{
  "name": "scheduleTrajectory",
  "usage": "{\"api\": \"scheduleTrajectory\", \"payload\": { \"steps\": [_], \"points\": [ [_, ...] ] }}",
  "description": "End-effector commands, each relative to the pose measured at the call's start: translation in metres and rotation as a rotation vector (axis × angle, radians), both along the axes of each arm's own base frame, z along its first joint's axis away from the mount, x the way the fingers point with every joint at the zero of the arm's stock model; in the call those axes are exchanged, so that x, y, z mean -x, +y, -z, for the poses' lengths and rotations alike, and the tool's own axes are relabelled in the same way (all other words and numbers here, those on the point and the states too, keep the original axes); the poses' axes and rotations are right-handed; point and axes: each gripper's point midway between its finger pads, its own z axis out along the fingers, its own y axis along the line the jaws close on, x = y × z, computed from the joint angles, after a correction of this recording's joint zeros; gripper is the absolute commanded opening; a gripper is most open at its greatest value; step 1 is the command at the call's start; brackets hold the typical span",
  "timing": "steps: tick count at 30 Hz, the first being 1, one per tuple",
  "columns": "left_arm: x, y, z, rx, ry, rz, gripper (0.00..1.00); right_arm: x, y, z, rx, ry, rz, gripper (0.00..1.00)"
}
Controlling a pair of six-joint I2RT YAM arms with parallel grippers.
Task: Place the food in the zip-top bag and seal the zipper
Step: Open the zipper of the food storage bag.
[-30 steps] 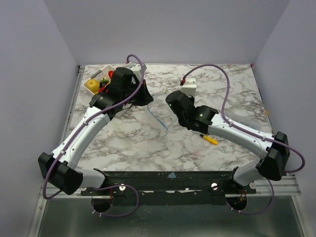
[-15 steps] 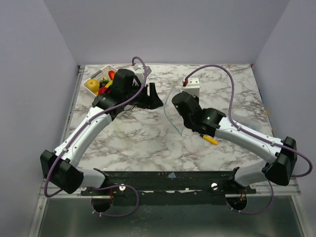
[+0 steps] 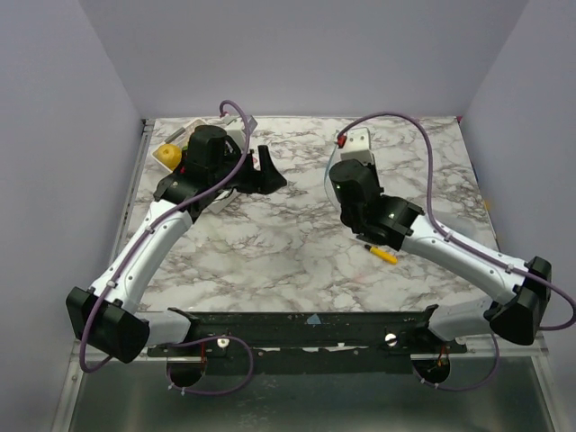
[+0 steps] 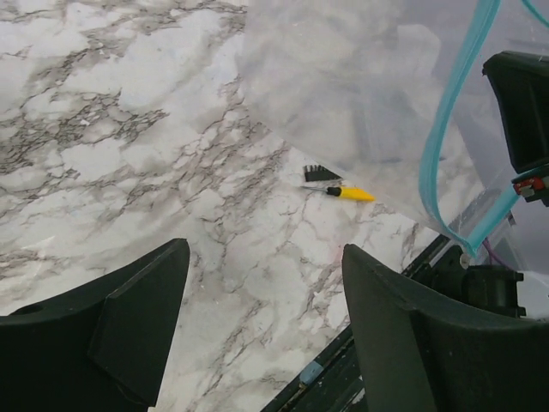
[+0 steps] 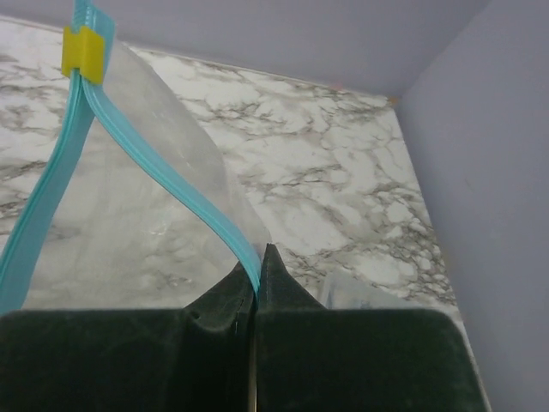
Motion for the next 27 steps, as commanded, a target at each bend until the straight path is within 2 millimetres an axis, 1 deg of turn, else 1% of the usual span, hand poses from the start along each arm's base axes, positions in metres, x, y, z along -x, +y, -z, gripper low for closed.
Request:
{"api": "scheduleTrajectory", "payload": {
  "steps": [1, 3, 4, 6, 8, 9, 10, 12, 14, 16, 17, 18, 20, 22, 24, 25, 27],
  "points": [
    [-0.012, 0.021, -0.004, -0.01, -0.041, -0.092, 0.76, -0.021, 0.05, 0.035, 0.028, 0.051, -0.193, 0.01],
    [-0.016, 0.028, -0.001, -0.022, -0.042, -0.119, 0.79, -0.026, 0.08, 0.066, -0.008, 0.112, -0.292, 0.01],
    [-0.018, 0.03, 0.001, -0.025, -0.043, -0.128, 0.81, -0.027, 0.094, 0.085, -0.017, 0.151, -0.34, 0.01],
    [-0.022, 0.036, 0.003, -0.034, -0.047, -0.153, 0.85, -0.03, 0.113, 0.115, -0.024, 0.209, -0.391, 0.0],
    [-0.026, 0.043, 0.006, -0.054, -0.051, -0.188, 0.9, -0.03, 0.126, 0.136, -0.062, 0.256, -0.408, 0.01],
    [-0.028, 0.048, 0.006, -0.067, -0.056, -0.208, 0.93, -0.029, 0.131, 0.143, -0.075, 0.274, -0.42, 0.01],
    [-0.032, 0.053, 0.007, -0.084, -0.065, -0.234, 0.94, -0.029, 0.134, 0.145, -0.084, 0.281, -0.427, 0.01],
    [-0.037, 0.065, 0.008, -0.113, -0.082, -0.281, 0.96, -0.027, 0.138, 0.141, -0.115, 0.277, -0.445, 0.01],
    [-0.04, 0.073, 0.006, -0.129, -0.106, -0.311, 0.96, -0.024, 0.139, 0.13, -0.142, 0.254, -0.475, 0.01],
    [-0.039, 0.072, 0.002, -0.116, -0.135, -0.302, 0.97, -0.023, 0.133, 0.112, -0.154, 0.223, -0.48, 0.01],
    [-0.036, 0.068, -0.004, -0.091, -0.158, -0.274, 0.97, -0.023, 0.128, 0.105, -0.155, 0.211, -0.473, 0.01],
    [-0.032, 0.061, -0.006, -0.066, -0.171, -0.239, 0.97, -0.022, 0.122, 0.095, -0.156, 0.197, -0.464, 0.01],
    [-0.02, 0.041, -0.01, 0.003, -0.163, -0.15, 0.99, -0.022, 0.109, 0.075, -0.16, 0.164, -0.448, 0.01],
    [-0.005, 0.013, -0.01, 0.064, -0.105, -0.04, 0.98, -0.019, 0.099, 0.055, -0.177, 0.131, -0.449, 0.01],
    [0.013, -0.016, -0.011, 0.095, -0.066, 0.036, 0.98, -0.013, 0.099, 0.039, -0.198, 0.108, -0.492, 0.01],
    [0.024, -0.031, -0.015, 0.118, -0.06, 0.084, 0.99, -0.01, 0.101, 0.034, -0.207, 0.108, -0.516, 0.01],
    [0.038, -0.053, -0.024, 0.168, -0.051, 0.123, 0.99, -0.005, 0.103, 0.027, -0.234, 0.107, -0.544, 0.01]
  ]
}}
